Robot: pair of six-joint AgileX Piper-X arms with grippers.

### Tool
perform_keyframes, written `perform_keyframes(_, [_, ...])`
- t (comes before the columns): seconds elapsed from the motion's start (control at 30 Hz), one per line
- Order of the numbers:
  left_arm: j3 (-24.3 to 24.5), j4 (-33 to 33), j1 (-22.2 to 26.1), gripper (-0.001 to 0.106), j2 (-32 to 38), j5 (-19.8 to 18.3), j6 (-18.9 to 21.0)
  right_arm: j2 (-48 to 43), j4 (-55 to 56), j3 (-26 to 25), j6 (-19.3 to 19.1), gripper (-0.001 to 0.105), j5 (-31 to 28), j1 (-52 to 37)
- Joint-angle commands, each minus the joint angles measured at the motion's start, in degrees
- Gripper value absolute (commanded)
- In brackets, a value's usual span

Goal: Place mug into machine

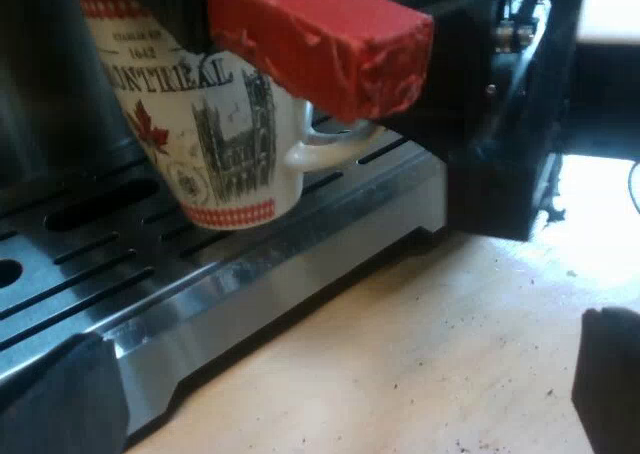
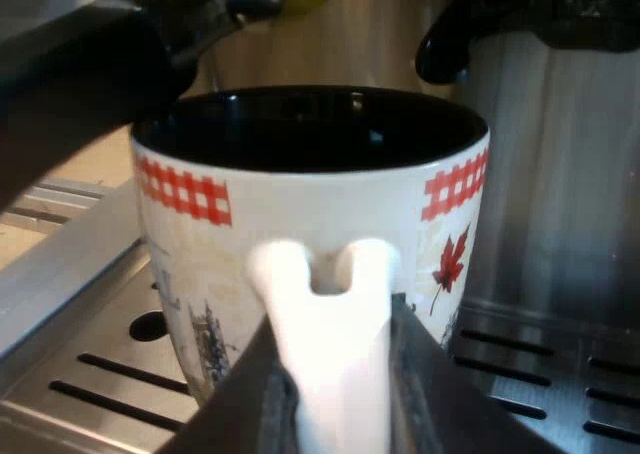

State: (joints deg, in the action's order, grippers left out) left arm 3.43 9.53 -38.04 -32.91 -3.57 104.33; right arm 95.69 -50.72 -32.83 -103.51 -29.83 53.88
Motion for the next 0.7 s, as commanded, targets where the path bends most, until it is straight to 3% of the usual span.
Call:
perform_keyframes(0.03, [0.0,1.1,0.0,0.092,0.0,-0.5,0.8,-0.9,0.9,-2.5,0.7,0.000,0.1,-0.8])
perform_keyframes(0.3, [0.0,1.1,0.0,0.092,0.0,-1.4,0.8,-0.9,8.9,-6.3,1.3,0.000,0.7,-1.0])
perform_keyframes(0.7, [0.0,1.1,0.0,0.092,0.0,-1.3,0.8,-0.6,14.3,-6.4,2.9,0.000,2.9,-1.0])
